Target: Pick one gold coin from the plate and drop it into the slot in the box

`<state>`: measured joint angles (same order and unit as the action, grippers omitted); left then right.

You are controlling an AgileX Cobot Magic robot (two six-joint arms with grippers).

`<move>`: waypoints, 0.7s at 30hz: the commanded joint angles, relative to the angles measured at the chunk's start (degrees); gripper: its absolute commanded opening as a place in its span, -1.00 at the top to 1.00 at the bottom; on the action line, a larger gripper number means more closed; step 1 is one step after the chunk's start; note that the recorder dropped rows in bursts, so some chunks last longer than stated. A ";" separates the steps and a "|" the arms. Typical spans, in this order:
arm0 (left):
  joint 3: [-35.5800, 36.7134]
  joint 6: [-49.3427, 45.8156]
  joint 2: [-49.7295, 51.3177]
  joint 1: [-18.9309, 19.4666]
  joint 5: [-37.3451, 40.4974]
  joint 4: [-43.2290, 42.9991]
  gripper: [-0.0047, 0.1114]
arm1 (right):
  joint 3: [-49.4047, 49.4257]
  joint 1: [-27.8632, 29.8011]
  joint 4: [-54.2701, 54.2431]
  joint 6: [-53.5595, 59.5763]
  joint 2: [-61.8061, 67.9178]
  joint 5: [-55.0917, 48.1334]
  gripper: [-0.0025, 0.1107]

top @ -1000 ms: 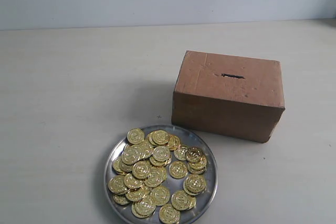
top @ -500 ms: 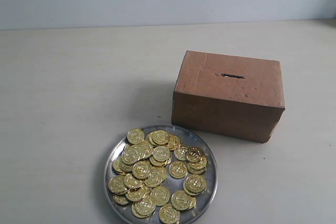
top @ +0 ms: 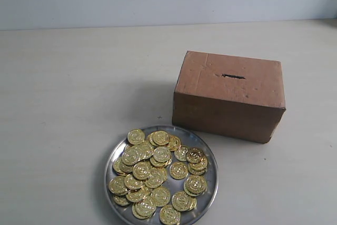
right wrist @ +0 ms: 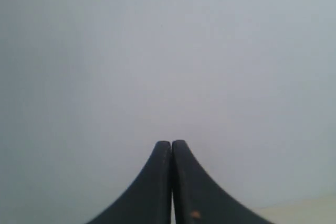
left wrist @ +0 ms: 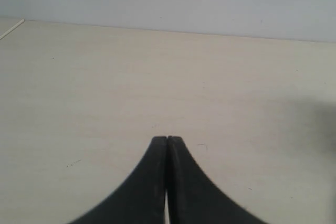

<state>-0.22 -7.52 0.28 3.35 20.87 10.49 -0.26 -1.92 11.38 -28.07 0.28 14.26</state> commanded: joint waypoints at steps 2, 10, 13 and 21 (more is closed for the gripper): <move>0.22 0.22 -0.28 0.13 -0.46 0.14 0.92 | 0.26 -0.02 -5.24 -14.62 -0.28 3.57 0.96; 0.22 0.22 -0.28 0.13 -0.46 0.14 0.92 | -0.60 -0.02 3.40 -21.98 -0.28 5.30 0.96; 0.22 0.22 -0.28 0.13 -0.46 0.14 0.92 | -4.39 -0.02 17.47 -32.25 -0.28 2.73 0.96; 0.22 0.22 -0.28 0.13 -0.46 0.14 0.92 | -16.88 -0.02 74.26 -82.40 7.70 7.11 0.96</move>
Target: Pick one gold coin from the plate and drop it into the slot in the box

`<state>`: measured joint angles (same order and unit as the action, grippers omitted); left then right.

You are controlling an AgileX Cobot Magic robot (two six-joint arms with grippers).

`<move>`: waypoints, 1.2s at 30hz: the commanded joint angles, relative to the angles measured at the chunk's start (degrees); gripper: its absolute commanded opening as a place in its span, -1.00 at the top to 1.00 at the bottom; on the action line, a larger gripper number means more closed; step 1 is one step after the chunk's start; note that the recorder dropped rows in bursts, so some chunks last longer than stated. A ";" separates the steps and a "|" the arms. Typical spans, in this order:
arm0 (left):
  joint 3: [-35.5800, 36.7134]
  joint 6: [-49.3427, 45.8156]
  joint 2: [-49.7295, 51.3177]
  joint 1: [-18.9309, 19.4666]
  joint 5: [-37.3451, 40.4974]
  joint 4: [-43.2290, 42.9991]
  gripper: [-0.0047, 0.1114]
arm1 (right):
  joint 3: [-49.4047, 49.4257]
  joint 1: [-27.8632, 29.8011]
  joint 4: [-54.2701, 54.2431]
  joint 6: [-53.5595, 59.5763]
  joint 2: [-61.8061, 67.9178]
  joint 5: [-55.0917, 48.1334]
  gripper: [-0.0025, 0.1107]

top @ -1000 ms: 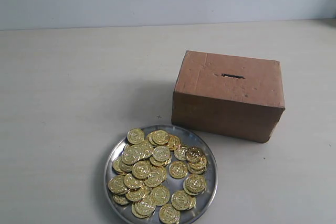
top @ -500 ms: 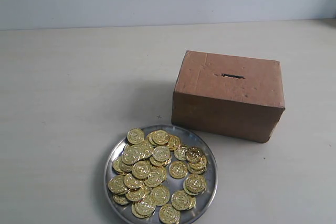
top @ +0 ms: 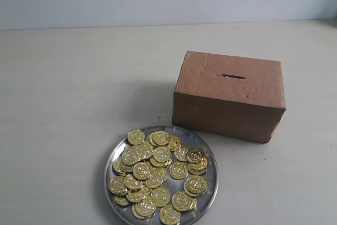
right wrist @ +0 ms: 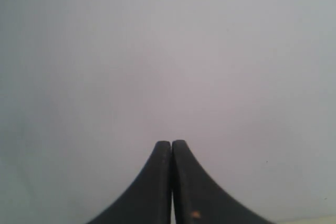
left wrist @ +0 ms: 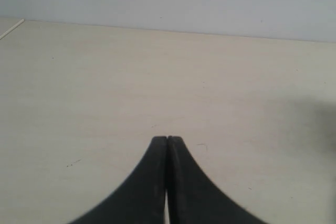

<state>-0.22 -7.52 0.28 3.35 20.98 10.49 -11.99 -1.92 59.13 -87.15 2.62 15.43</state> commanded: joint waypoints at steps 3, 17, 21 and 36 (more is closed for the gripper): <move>0.22 0.22 -0.28 0.13 -0.57 0.14 0.92 | -9.81 -0.02 40.82 -34.68 12.93 13.64 0.96; 0.22 0.22 -0.28 0.13 -0.57 0.14 0.92 | -22.49 -0.02 40.82 -26.61 41.84 27.00 0.96; 0.22 0.22 -0.28 0.13 -0.57 0.14 0.92 | -25.50 -0.02 40.82 -22.20 48.52 27.26 0.96; 0.22 0.22 -0.28 0.13 -0.57 0.14 0.92 | -29.33 -0.05 40.82 -13.14 74.00 31.27 0.96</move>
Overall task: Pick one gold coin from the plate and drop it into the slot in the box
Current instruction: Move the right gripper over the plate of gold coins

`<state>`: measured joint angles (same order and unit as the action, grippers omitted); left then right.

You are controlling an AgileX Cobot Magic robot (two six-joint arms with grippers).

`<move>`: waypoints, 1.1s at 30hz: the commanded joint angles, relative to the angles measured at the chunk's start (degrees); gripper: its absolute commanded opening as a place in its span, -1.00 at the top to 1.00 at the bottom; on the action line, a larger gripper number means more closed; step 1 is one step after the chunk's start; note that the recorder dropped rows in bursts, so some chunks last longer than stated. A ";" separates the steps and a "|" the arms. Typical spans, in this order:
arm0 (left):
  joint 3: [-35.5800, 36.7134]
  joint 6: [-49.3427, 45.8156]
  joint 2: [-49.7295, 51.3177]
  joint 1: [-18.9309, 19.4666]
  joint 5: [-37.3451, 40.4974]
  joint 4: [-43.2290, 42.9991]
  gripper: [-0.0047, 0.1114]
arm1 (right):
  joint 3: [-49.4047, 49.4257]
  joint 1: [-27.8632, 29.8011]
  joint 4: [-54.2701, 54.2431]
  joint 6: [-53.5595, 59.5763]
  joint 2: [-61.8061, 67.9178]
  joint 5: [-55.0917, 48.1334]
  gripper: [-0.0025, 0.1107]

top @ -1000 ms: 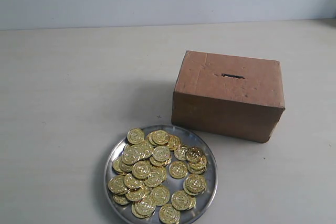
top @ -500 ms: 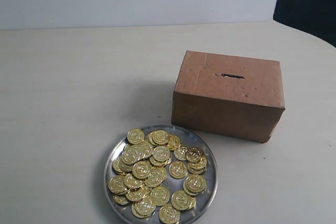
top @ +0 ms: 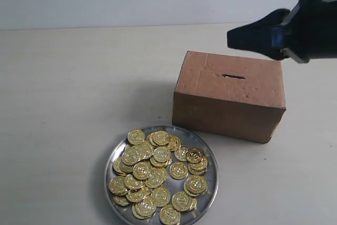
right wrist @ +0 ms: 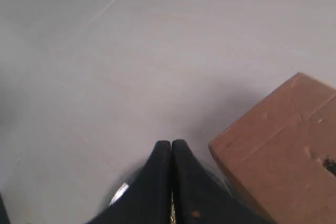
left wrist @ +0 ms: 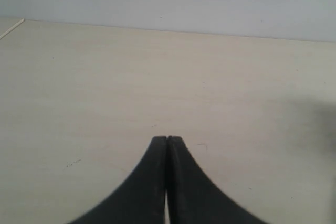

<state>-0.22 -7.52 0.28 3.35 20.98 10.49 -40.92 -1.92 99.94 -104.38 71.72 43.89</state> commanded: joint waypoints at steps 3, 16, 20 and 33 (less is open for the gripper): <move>0.22 0.22 -0.28 0.13 -0.57 0.14 0.92 | -0.40 -1.41 0.01 6.64 7.48 2.26 0.96; 0.22 0.22 -0.28 0.13 -0.57 0.14 0.92 | -0.62 -14.98 0.01 9.94 10.58 -6.18 0.96; 0.22 0.22 -0.28 0.13 -0.57 0.14 0.92 | -0.62 -17.67 0.01 9.94 10.58 -6.72 0.96; 0.22 0.22 -0.28 0.13 -0.57 0.14 0.92 | -0.62 -22.05 0.01 2.20 10.58 -4.56 0.96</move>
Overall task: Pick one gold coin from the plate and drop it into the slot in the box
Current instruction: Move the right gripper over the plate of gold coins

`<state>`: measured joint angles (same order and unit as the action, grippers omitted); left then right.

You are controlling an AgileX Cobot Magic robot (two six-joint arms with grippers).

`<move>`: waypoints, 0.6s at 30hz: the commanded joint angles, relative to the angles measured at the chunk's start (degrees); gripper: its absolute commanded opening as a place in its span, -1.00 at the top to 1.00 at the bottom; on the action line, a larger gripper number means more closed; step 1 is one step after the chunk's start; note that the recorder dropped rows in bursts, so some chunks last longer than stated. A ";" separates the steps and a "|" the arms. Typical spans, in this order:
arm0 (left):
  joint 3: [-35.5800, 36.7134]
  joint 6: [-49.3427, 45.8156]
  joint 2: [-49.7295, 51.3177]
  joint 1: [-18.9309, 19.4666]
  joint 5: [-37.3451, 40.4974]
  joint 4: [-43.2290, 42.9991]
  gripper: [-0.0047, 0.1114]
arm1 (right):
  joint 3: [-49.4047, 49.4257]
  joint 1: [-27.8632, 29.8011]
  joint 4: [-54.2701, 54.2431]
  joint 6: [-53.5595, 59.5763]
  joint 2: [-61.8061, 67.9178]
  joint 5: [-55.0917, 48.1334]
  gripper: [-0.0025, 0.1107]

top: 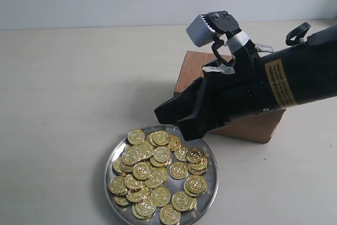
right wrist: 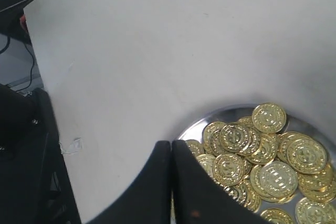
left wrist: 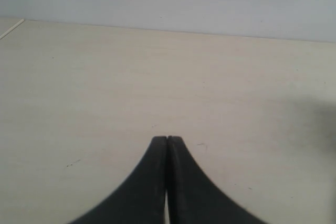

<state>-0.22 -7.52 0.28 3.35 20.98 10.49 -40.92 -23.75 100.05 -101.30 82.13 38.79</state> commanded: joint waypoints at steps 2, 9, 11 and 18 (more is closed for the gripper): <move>0.22 0.22 -0.28 0.13 -0.57 0.14 0.92 | -0.62 -0.22 -0.10 -1.12 0.18 0.55 0.96; 0.22 0.22 -0.28 0.13 -0.57 0.14 0.92 | -0.86 -0.22 -0.10 -9.81 -0.03 -2.21 0.96; 0.22 0.22 -0.28 0.13 -0.57 0.14 0.92 | -0.86 -0.22 -0.10 -5.18 -0.03 -1.85 0.96; 0.22 0.22 -0.28 0.13 -0.57 0.14 0.92 | -0.86 -2.96 -49.37 55.08 -0.27 -14.94 0.96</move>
<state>-0.22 -7.52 0.28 3.35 20.98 10.49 -41.40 -25.09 65.76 -63.94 82.13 31.57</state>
